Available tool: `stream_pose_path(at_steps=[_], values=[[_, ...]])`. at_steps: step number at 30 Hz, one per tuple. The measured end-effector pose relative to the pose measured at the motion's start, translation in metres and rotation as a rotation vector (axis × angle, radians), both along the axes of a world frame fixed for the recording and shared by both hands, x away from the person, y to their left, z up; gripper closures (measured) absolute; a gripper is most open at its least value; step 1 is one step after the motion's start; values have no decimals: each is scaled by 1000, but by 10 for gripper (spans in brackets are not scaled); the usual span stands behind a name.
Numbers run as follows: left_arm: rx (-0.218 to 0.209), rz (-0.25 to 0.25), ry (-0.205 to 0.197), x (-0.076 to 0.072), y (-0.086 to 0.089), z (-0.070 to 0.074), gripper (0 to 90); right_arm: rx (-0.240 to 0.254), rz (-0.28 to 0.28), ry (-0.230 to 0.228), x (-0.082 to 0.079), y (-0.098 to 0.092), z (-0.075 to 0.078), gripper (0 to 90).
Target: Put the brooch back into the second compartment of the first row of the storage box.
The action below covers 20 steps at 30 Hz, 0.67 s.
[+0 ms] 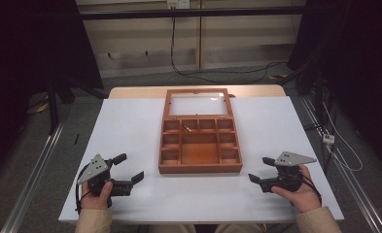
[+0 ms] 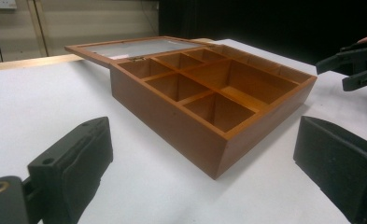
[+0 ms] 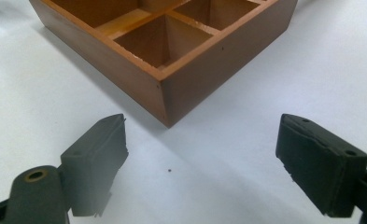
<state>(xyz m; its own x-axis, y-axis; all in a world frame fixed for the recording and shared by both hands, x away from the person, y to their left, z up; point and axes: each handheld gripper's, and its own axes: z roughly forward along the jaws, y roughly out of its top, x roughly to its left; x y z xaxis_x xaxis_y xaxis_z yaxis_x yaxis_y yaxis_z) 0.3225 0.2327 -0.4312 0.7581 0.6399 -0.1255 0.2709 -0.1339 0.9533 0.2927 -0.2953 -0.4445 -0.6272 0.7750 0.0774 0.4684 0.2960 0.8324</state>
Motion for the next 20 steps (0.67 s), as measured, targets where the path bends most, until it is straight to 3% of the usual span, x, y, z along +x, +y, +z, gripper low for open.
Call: stream_pose_path(at_steps=[20], values=[[-4,0,0,0,-1,1,45,-19,-7,1,2,2,-6,158]])
